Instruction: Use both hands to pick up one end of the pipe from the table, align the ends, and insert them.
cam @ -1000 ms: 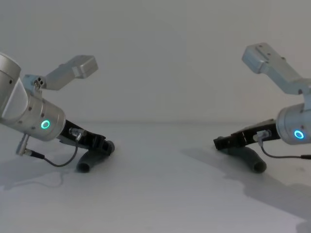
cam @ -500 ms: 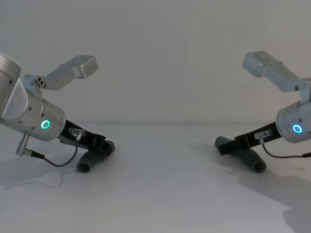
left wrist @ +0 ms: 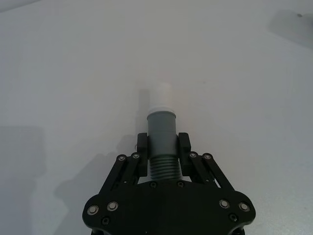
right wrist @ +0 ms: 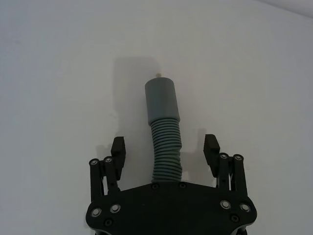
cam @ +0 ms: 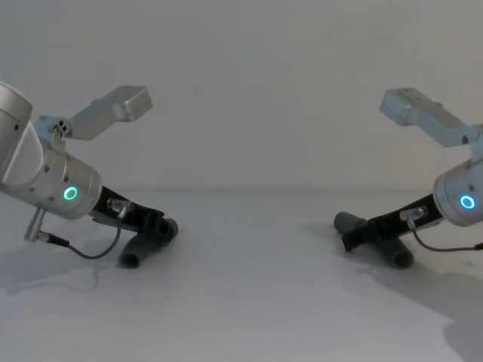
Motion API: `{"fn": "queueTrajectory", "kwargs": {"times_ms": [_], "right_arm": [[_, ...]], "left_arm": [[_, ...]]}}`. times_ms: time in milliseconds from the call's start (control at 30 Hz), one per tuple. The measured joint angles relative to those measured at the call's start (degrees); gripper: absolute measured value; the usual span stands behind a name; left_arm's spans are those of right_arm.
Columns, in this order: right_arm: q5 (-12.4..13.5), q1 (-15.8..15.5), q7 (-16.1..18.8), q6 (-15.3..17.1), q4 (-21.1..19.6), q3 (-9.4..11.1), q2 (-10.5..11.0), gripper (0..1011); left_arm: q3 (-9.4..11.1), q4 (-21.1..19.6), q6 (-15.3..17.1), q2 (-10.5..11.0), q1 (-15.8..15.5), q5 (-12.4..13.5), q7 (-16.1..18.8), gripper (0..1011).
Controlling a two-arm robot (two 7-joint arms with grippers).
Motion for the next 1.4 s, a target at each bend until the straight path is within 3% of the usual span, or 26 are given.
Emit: {"fn": "queueTrajectory", "kwargs": {"times_ms": [133,400,767,867,1233,1400], "right_arm": [[0.11,0.03,0.34,0.24,0.03,0.06,0.03,906],[0.19,0.08,0.89,0.64,0.07,0.20,0.10,668],[0.19,0.12,1.11,1.01,0.14,0.27,0.16,291],[0.18,0.12,1.14,1.05,0.14,0.29,0.17,250],[0.17,0.12,1.22,1.16,0.15,0.31,0.20,242],[0.18,0.13,1.27,1.16,0.13,0.31,0.20,242]], "left_arm": [[0.01,0.00,0.00,0.00,0.00,0.00,0.00,328],[0.01,0.00,0.01,0.00,0.00,0.00,0.00,328],[0.00,0.00,0.01,0.00,0.00,0.01,0.00,328],[0.00,0.00,0.01,0.00,0.00,0.00,0.00,328],[0.11,0.35,-0.13,-0.01,-0.25,0.15,-0.34,328],[1.15,2.01,-1.33,0.07,-1.62,0.88,-1.99,328]]}}
